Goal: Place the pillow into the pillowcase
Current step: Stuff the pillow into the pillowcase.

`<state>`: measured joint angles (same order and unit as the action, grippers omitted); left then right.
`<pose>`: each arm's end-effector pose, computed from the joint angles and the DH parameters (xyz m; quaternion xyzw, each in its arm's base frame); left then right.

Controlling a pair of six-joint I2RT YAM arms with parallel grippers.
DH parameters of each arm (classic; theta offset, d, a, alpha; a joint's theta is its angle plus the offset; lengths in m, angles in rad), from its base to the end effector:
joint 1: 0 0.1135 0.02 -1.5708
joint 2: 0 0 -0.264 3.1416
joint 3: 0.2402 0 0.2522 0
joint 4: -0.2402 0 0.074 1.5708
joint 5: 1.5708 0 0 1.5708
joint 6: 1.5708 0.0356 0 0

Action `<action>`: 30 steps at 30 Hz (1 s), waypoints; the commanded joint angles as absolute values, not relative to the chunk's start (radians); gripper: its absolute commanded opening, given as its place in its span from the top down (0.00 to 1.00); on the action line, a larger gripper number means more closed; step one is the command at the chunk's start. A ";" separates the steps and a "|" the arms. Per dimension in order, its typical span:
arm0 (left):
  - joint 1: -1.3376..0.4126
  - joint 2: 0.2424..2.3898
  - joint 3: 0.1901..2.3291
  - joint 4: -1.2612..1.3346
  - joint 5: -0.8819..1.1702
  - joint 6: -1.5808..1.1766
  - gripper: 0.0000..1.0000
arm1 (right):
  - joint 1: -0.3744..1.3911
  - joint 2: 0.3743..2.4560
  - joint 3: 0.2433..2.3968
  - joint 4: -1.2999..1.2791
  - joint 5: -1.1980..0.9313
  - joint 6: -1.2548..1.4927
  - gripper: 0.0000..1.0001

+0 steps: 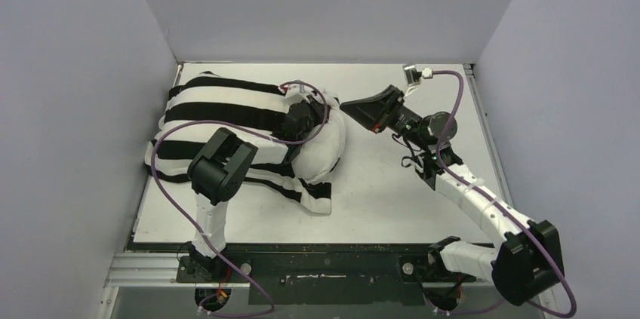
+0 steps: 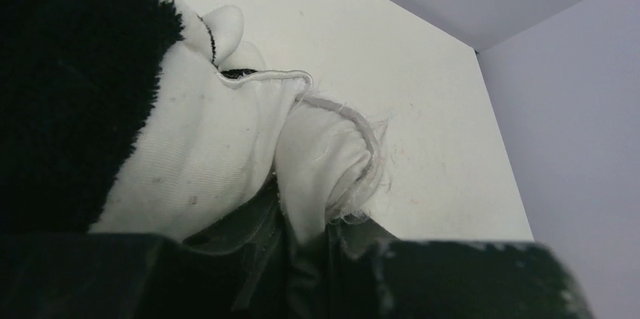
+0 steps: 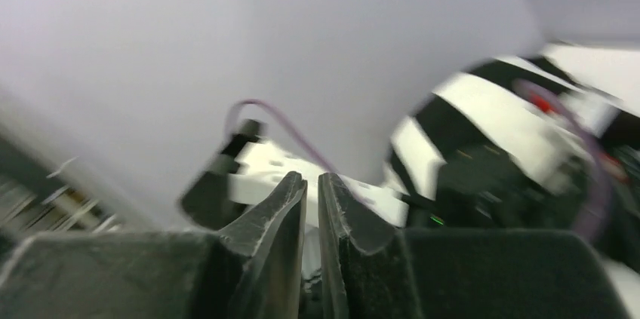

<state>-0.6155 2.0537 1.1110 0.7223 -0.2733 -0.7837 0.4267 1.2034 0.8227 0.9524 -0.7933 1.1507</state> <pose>0.3654 -0.2466 0.1607 -0.1498 0.7634 -0.3174 0.5422 0.2245 0.1299 0.3781 -0.1607 0.5333 0.7048 0.4393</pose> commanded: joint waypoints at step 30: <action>-0.977 1.910 1.414 -0.387 -0.731 -0.072 0.23 | 0.195 0.821 0.499 0.003 -0.168 0.804 0.00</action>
